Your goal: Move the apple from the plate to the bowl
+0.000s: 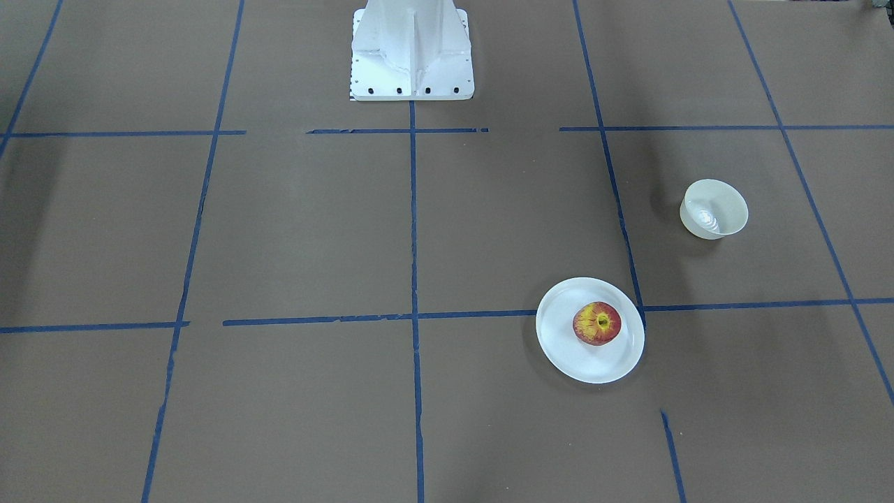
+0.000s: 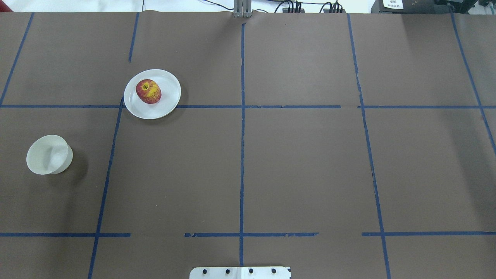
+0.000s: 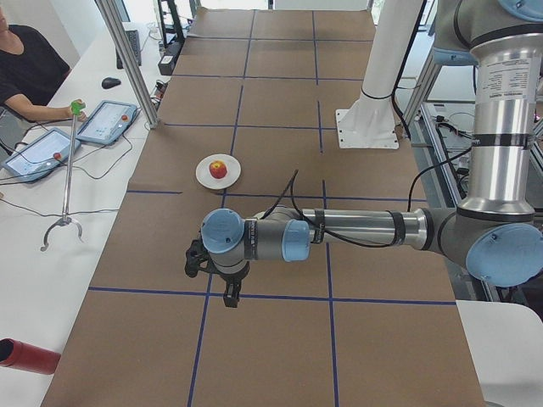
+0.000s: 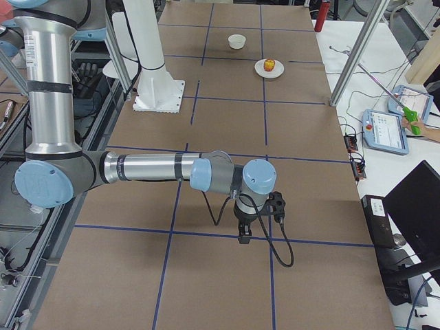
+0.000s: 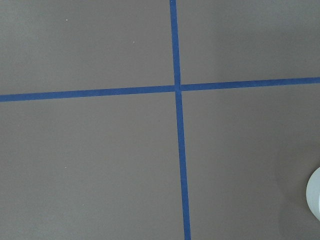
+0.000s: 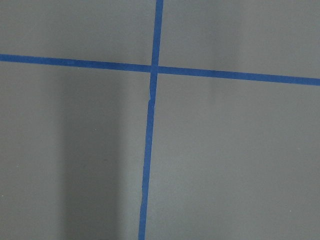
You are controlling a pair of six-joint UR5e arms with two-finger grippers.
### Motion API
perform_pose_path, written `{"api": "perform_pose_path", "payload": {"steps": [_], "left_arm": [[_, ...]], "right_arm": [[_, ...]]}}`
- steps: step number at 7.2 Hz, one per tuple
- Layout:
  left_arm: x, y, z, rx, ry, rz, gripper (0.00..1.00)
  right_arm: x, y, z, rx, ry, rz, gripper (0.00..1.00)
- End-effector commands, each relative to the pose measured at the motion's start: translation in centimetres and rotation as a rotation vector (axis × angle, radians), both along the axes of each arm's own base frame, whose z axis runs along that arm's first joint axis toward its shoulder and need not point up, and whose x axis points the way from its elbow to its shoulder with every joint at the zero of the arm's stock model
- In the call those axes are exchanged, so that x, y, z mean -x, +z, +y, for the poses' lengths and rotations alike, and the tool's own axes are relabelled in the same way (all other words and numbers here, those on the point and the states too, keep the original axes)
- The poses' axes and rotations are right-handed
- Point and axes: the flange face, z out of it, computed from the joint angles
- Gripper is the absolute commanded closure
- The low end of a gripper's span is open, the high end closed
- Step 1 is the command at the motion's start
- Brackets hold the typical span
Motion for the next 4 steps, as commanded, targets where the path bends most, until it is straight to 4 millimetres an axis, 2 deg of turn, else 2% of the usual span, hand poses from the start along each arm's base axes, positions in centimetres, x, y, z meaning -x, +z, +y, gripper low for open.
{"api": "perform_pose_path", "payload": {"steps": [1, 2, 3, 4], "left_arm": [[-0.1, -0.7, -0.4, -0.035, -0.005, -0.002, 0.0], [-0.3, -1.8, -1.3, -0.066, 0.005, -0.003, 0.0], [-2.4, -5.0, -4.5, -0.121, 0.037, -0.01, 0.0], [-5.1, -6.4, -5.7, -0.089, 0.036, -0.001, 0.0]], "right_arm": [[0.0, 0.1, 0.1, 0.001, 0.0, 0.0, 0.0], [0.0, 0.0, 0.0, -0.001, 0.0, 0.0, 0.0], [0.0, 0.1, 0.1, 0.001, 0.0, 0.0, 0.0], [0.0, 0.0, 0.0, -0.001, 0.0, 0.0, 0.0]]}}
